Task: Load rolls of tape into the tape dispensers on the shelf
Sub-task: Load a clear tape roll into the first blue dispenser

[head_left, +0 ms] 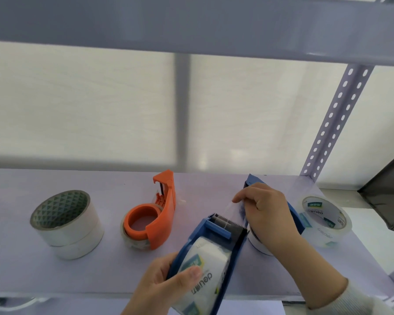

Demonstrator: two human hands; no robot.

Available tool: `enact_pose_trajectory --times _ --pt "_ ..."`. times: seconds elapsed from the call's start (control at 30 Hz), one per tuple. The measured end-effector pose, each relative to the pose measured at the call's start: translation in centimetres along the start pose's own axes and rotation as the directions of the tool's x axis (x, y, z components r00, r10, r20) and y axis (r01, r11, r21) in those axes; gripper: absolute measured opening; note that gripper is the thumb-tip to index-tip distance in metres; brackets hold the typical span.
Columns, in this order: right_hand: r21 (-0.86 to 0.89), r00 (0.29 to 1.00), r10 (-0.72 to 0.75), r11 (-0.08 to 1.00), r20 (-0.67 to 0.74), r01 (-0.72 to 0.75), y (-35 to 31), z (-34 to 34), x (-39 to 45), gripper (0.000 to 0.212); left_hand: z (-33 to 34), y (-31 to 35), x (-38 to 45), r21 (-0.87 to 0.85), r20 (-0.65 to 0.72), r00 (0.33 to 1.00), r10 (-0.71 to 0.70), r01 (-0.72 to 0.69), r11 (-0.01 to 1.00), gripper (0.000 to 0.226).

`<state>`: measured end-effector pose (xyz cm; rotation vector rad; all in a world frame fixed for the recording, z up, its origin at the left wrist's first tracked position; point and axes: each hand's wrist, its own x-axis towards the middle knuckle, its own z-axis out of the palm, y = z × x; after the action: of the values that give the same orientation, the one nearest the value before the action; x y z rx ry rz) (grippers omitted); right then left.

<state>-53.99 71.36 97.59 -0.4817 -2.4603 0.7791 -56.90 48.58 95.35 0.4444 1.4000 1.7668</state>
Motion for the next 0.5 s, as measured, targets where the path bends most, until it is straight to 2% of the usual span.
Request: enact_pose_trajectory --times 0.07,0.23,0.37,0.5 --pt "0.043 0.999 0.010 0.999 -0.036 -0.009 0.0 -0.2 0.2 0.042 -0.2 -0.2 -0.2 0.027 0.031 0.999 0.021 -0.022 0.999 0.057" --pt "0.093 0.998 0.065 0.994 -0.023 -0.063 -0.6 -0.3 0.6 0.043 -0.5 -0.8 -0.1 -0.057 -0.051 0.998 0.033 -0.036 0.998 0.070" --pt "0.131 0.987 0.146 0.982 -0.070 -0.136 -0.4 -0.7 1.3 0.041 -0.8 -0.3 -0.5 -0.023 -0.004 0.999 0.043 -0.043 0.999 0.047" --pt "0.170 0.980 0.179 0.972 -0.084 -0.163 -0.6 -1.1 1.7 0.038 -1.0 -0.7 -0.6 -0.037 -0.037 0.999 0.039 -0.041 0.998 0.058"
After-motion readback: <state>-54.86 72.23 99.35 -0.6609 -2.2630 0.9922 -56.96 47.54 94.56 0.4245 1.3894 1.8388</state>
